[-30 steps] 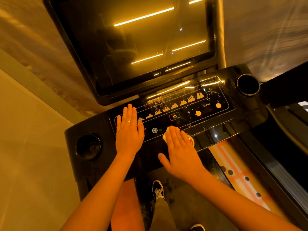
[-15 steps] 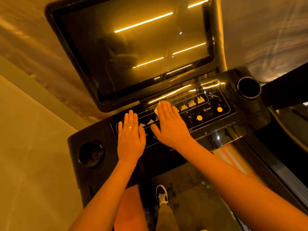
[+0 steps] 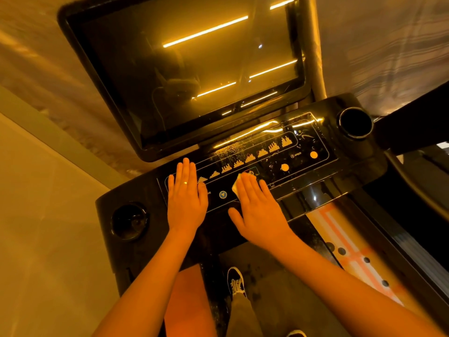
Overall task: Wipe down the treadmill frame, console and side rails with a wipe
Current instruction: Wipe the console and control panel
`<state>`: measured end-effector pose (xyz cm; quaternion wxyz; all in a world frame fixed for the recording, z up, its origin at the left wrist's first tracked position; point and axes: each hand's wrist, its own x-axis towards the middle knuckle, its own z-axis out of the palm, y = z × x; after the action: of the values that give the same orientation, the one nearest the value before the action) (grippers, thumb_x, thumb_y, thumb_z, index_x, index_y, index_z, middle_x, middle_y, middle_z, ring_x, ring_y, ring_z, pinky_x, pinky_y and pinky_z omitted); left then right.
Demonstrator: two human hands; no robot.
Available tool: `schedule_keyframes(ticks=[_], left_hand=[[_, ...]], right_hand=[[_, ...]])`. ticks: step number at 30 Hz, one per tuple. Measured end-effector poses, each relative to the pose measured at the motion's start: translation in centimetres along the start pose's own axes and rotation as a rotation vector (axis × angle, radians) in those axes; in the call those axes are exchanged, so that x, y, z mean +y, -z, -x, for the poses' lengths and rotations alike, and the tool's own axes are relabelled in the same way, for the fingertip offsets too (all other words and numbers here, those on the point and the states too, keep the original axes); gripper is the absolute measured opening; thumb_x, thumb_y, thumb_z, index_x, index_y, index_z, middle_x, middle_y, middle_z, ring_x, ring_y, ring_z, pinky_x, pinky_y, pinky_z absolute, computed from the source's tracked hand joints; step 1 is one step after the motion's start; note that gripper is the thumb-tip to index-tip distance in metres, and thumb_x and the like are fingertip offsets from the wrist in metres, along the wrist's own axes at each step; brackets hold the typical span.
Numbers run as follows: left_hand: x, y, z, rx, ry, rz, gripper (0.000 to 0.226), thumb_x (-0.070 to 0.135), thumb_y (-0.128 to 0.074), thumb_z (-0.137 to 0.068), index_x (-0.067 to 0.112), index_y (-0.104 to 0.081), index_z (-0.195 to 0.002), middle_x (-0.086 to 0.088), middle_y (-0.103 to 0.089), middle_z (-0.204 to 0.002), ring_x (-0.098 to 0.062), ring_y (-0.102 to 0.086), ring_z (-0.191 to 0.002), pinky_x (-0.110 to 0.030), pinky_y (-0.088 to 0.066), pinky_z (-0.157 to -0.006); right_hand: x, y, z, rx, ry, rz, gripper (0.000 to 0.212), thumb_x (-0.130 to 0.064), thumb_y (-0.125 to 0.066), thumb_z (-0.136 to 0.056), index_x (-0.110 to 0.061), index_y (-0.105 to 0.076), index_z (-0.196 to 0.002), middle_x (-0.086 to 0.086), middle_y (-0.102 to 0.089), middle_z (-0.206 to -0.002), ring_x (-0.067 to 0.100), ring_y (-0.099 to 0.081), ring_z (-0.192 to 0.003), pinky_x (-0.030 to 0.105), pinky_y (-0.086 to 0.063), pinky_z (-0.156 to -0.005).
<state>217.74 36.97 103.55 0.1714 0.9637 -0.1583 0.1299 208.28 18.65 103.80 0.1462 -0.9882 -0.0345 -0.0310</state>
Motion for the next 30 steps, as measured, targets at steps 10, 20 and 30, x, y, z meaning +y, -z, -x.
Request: schedule_keyframes(ticks=[10,20,30], left_hand=[[0.0,0.0,0.0,-0.011,0.002,-0.008,0.055,0.032,-0.028,-0.108,0.015,-0.016,-0.159,-0.004,-0.008,-0.167,-0.017,-0.002,-0.155,-0.040,-0.002,-0.125],[-0.1,0.0,0.0,-0.029,-0.008,-0.057,0.058,0.036,-0.020,-0.106,0.013,-0.015,-0.159,-0.005,-0.008,-0.167,-0.017,-0.001,-0.154,-0.041,-0.003,-0.124],[-0.4,-0.3,-0.1,-0.055,-0.029,-0.107,0.059,0.038,-0.016,-0.105,0.013,-0.011,-0.158,-0.008,-0.005,-0.167,-0.021,-0.001,-0.154,-0.043,-0.004,-0.124]], right_hand=[[-0.7,-0.2,-0.4,-0.020,-0.047,0.019,0.080,-0.054,-0.025,-0.103,-0.007,0.011,-0.157,0.014,0.017,-0.163,0.029,0.016,-0.151,0.039,0.014,-0.119],[-1.0,0.9,-2.6,-0.014,-0.058,0.010,0.079,-0.056,-0.020,-0.103,-0.008,0.012,-0.157,0.013,0.019,-0.163,0.029,0.018,-0.151,0.037,0.017,-0.117],[-0.5,2.3,-10.5,0.104,-0.056,-0.037,0.076,-0.050,-0.029,-0.104,-0.004,-0.003,-0.158,0.017,0.002,-0.166,0.030,0.005,-0.153,0.043,0.002,-0.124]])
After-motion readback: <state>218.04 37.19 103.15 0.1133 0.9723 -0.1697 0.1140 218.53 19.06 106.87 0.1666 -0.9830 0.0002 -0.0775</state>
